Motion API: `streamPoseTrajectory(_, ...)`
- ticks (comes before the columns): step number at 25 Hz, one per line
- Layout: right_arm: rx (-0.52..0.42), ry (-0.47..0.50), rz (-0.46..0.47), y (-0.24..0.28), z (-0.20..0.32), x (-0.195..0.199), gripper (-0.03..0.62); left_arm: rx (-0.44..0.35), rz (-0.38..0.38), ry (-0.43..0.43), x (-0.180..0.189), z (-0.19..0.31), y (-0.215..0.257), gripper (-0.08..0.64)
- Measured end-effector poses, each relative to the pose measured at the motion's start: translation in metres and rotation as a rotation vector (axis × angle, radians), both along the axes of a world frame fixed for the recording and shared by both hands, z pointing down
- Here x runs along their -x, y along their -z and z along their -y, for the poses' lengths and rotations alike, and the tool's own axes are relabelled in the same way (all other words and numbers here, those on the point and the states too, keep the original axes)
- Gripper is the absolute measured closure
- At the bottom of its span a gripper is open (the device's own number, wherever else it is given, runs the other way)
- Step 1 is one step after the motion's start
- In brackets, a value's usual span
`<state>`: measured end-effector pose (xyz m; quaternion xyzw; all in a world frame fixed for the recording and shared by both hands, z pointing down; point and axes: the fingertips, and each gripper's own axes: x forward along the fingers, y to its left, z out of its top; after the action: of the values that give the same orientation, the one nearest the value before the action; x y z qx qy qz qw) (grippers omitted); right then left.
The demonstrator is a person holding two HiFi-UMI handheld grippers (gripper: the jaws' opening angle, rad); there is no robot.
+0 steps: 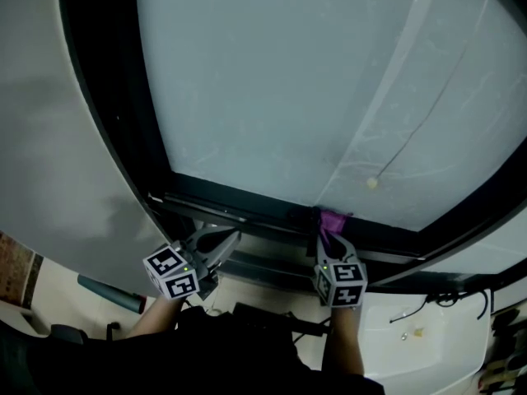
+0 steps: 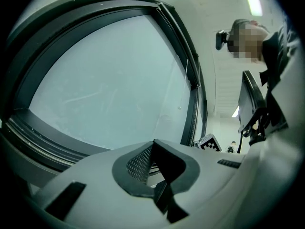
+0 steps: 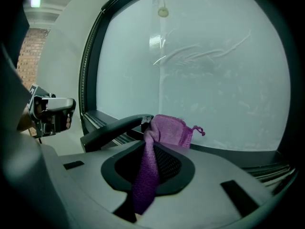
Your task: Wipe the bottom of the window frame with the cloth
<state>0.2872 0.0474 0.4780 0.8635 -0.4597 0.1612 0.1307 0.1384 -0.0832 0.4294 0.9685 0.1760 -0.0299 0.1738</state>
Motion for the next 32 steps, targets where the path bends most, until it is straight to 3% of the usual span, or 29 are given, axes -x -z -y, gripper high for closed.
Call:
streamPoseTrajectory(10, -0.032, -0.045, -0.011, -0.006, 0.001, 0.008, 0.531, -0.027, 0.007, -0.054, 0.002, -0.006, 0.000, 0.560)
streamPoseTrajectory(14, -0.104, -0.114, 0.000, -0.006, -0.002, 0.016, 0.529, -0.035, 0.038, -0.091, 0.007, -0.003, -0.005, 0.560)
streamPoseTrajectory(18, -0.151, -0.188, -0.048, -0.005, 0.004, 0.022, 0.529, -0.058, 0.070, -0.137, 0.011, 0.006, -0.013, 0.560)
streamPoseTrajectory(32, -0.120, -0.275, -0.096, -0.016, 0.021, 0.039, 0.529, -0.057, 0.075, -0.206, 0.023, 0.025, -0.023, 0.560)
